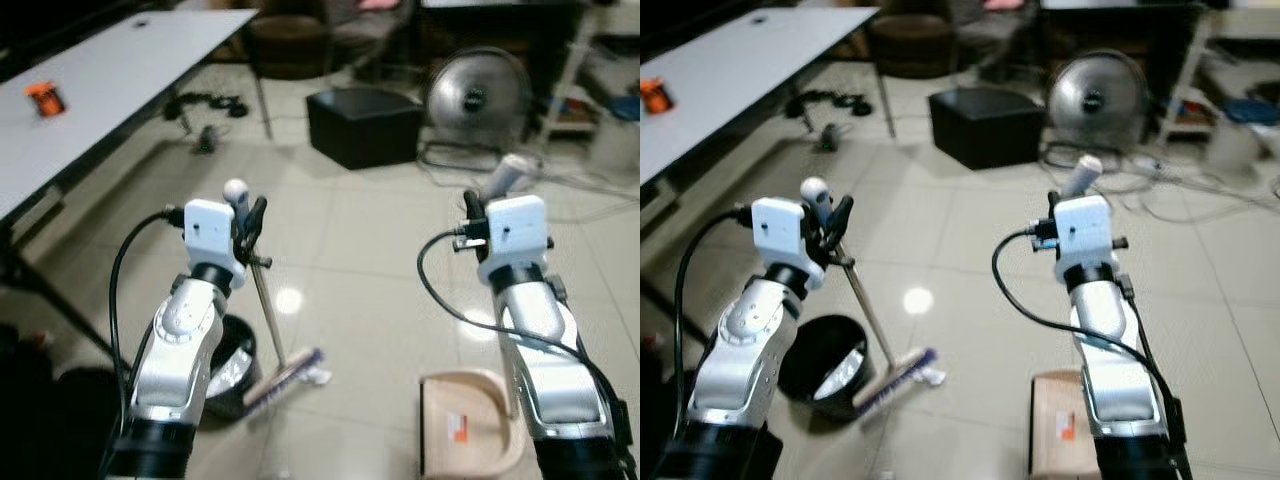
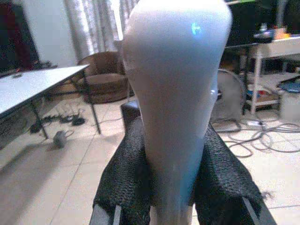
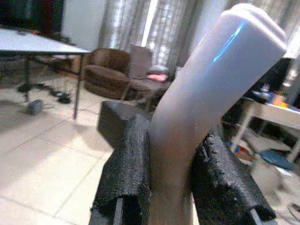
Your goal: Sweep floor
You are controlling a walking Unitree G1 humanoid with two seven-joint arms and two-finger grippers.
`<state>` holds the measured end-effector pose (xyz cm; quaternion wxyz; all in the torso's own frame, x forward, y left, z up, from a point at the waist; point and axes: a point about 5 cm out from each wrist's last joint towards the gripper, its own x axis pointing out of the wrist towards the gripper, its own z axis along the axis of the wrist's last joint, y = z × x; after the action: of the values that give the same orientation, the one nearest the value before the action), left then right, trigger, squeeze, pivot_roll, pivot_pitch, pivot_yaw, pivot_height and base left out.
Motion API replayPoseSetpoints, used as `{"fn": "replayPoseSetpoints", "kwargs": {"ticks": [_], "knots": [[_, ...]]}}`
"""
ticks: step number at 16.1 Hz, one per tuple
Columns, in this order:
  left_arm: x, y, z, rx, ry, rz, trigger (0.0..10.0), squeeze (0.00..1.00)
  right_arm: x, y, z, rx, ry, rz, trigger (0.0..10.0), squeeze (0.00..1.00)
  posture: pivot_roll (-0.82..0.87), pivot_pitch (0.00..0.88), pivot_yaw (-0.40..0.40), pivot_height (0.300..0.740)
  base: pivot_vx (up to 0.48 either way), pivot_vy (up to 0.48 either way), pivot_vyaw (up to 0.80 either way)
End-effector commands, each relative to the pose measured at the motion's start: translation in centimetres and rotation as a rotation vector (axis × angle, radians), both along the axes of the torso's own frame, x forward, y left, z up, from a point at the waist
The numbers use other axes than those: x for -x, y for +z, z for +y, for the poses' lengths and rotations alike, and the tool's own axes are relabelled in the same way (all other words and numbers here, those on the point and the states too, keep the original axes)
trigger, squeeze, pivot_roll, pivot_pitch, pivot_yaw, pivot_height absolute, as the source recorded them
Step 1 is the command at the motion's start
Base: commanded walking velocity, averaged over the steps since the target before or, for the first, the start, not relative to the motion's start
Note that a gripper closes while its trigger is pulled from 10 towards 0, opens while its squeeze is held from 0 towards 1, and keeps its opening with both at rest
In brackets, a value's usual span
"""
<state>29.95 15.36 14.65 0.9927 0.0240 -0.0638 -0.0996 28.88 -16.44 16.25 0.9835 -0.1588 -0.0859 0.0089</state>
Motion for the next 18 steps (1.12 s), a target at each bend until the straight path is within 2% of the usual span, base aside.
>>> {"fn": "replayPoseSetpoints", "kwargs": {"ticks": [1, 18], "knots": [[-0.2, 0.9, 0.1, -0.016, -0.001, -0.040, 10.0, 0.00, 0.1, 0.7, 0.5, -0.004, 0.029, -0.036, 10.0, 0.00, 0.02, 0.000, 0.078, 0.740, 0.360, 0.000, 0.00], [-0.6, 0.2, -0.3, -0.040, -0.026, -0.025, 10.0, 0.00, -0.2, -0.5, 0.6, 0.015, 0.012, -0.008, 10.0, 0.00, 0.04, 0.000, 0.074, 0.740, 0.360, 0.000, 0.00]]}}
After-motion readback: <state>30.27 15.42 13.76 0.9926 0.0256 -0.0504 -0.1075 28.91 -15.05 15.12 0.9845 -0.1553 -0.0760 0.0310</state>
